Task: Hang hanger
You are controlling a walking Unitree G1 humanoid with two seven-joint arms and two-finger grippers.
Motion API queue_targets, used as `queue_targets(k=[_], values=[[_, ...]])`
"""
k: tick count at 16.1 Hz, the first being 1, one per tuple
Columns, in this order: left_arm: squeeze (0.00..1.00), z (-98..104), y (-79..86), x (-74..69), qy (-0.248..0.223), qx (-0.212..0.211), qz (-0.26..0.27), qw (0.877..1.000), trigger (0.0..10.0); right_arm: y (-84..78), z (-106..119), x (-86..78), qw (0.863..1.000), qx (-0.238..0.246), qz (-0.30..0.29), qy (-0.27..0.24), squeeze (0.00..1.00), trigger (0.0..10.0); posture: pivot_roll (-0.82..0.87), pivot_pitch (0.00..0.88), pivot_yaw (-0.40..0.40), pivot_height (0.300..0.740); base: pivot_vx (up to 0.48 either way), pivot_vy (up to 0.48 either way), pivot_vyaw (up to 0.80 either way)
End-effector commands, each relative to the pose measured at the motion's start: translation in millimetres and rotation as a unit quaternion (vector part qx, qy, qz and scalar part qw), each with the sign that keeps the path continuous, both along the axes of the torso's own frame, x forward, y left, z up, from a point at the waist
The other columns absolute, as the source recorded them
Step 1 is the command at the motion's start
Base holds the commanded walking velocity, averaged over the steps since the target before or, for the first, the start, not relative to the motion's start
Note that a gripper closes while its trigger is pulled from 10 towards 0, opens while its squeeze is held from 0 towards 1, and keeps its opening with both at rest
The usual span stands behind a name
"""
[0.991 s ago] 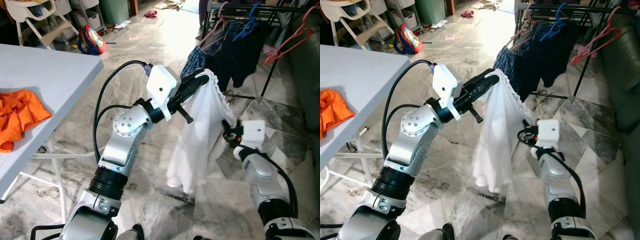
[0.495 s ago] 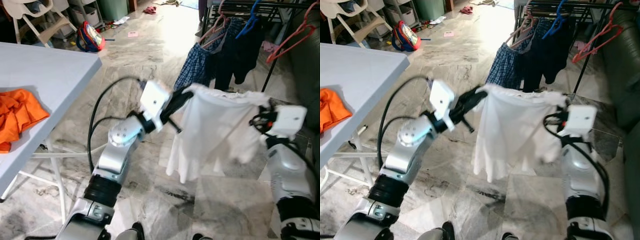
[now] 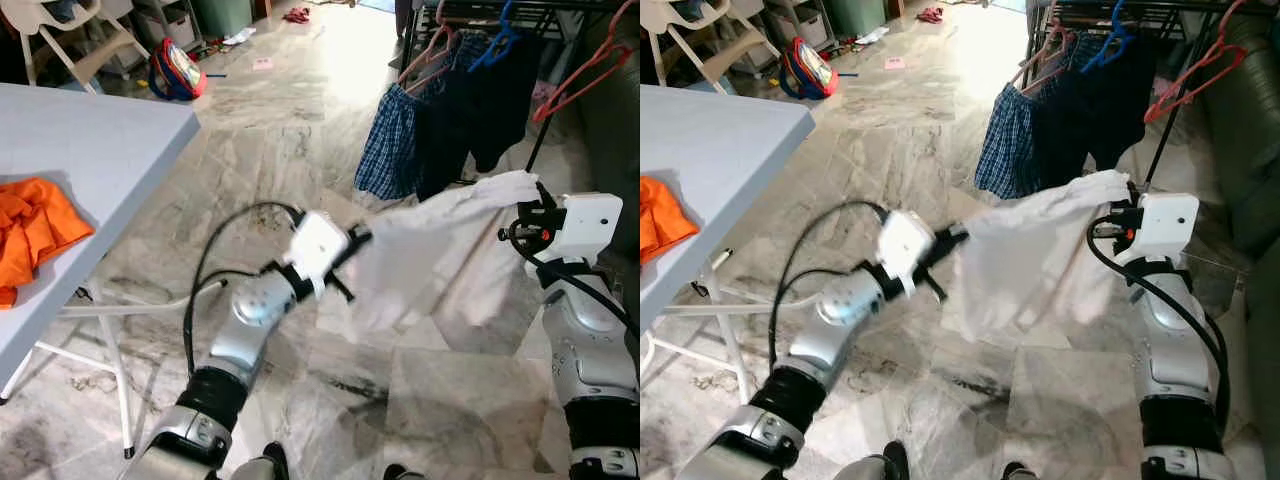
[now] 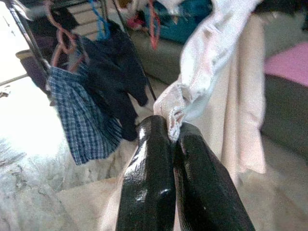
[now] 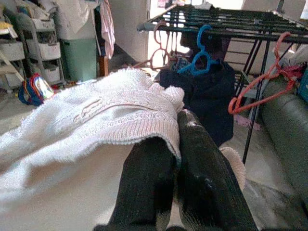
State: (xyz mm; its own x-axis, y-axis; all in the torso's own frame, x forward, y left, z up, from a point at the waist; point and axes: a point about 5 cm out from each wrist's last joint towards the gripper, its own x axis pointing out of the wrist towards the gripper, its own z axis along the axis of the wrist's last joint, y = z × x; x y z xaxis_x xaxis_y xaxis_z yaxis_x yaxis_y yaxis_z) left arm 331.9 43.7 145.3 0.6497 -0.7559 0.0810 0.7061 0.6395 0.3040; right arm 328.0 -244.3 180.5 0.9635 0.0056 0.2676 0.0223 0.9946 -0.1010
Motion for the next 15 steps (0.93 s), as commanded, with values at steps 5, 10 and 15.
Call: queue_targets(k=[5,10,15], values=[[0.00,-18,-0.1,-3.8,-0.001,0.045,-0.008,0.999,10.0,6.6,0,-4.8,1.000,-0.010,0.018,0.015,0.00,0.0,0.00,0.217,0.069,0.740,0.000,0.000,0.00],[0.00,-3,3.1,8.2,0.009,-0.007,0.025,1.000,10.0,11.1,-26,-7.9,0.994,-0.040,0.045,0.097,1.00,10.0,0.00,0.214,0.067,0.740,0.000,0.000,0.00],[0.00,6,4.9,10.7,0.023,-0.033,0.025,0.999,10.0,15.3,-63,-14.6,0.968,-0.118,0.071,0.212,1.00,10.0,0.01,0.215,0.070,0.740,0.000,0.000,0.00]])
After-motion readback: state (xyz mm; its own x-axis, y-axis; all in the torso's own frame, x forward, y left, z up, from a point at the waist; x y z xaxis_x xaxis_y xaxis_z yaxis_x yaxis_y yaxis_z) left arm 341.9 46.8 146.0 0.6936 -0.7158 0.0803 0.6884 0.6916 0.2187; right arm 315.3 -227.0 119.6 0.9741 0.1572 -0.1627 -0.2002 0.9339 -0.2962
